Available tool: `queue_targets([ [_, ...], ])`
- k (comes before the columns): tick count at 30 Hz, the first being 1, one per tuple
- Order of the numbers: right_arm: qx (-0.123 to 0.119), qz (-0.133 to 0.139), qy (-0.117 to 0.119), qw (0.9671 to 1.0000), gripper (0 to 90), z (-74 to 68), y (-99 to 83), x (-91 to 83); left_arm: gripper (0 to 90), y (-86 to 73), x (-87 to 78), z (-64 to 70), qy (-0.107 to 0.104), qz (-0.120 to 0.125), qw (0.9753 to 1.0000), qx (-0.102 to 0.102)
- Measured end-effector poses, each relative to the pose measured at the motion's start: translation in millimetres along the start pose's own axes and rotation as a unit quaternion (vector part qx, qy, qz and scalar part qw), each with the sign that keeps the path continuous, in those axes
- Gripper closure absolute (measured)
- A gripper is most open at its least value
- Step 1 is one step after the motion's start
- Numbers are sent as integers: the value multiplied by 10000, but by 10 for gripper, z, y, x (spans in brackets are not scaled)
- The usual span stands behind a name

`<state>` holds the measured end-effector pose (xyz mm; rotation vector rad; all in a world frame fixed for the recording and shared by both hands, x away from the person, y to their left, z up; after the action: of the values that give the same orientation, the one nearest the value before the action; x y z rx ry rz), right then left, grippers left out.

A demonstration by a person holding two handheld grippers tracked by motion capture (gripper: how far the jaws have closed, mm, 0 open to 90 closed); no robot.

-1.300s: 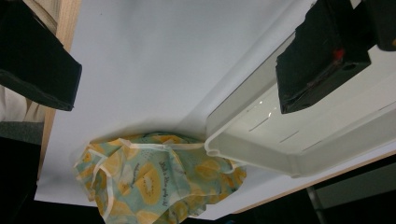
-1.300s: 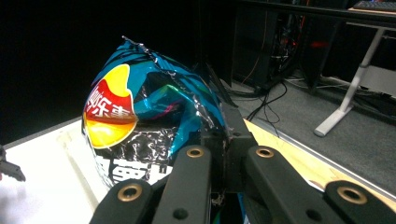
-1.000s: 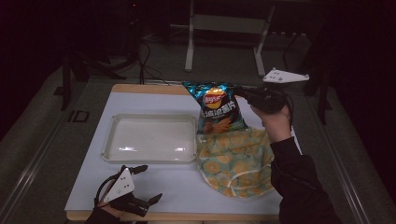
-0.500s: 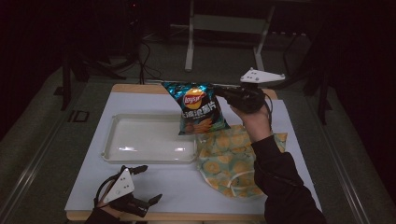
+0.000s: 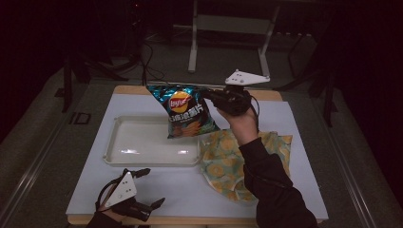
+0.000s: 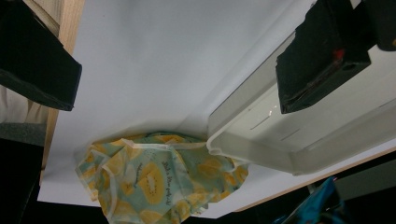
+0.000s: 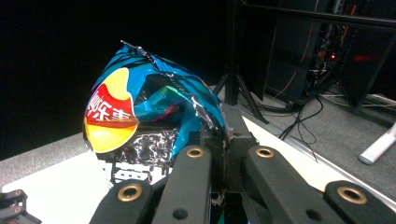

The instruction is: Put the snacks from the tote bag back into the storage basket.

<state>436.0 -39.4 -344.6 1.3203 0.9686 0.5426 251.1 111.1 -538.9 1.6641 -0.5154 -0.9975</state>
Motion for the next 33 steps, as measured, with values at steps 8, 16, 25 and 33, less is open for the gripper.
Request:
queue_targets([
  [8, 19, 36, 159, 9999, 900, -171, 17, 197, 7, 2, -4, 1, -1, 1, 10000, 7],
  [16, 67, 108, 277, 9995, 900, -328, 10, 400, 7, 23, -18, 11, 31, 47, 10000, 66],
  [25, 267, 226, 299, 9989, 900, -464, -79, 649, 7, 6, -15, 19, 42, -19, 10000, 75],
  [33, 504, 293, 169, 9982, 900, -579, -229, 853, 8, 9, -21, 32, 40, -29, 9999, 110],
])
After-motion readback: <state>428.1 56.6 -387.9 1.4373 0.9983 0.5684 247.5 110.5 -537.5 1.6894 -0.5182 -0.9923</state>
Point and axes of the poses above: each handheld gripper's, and its own axes: x roughly forward along the jaws, y roughly out of its top, z roughly to its right, the point moved 10 cm from there along x, roughly forward along the jaws, and after that the axes turned 1 degree about z, right-handed, at the moved point
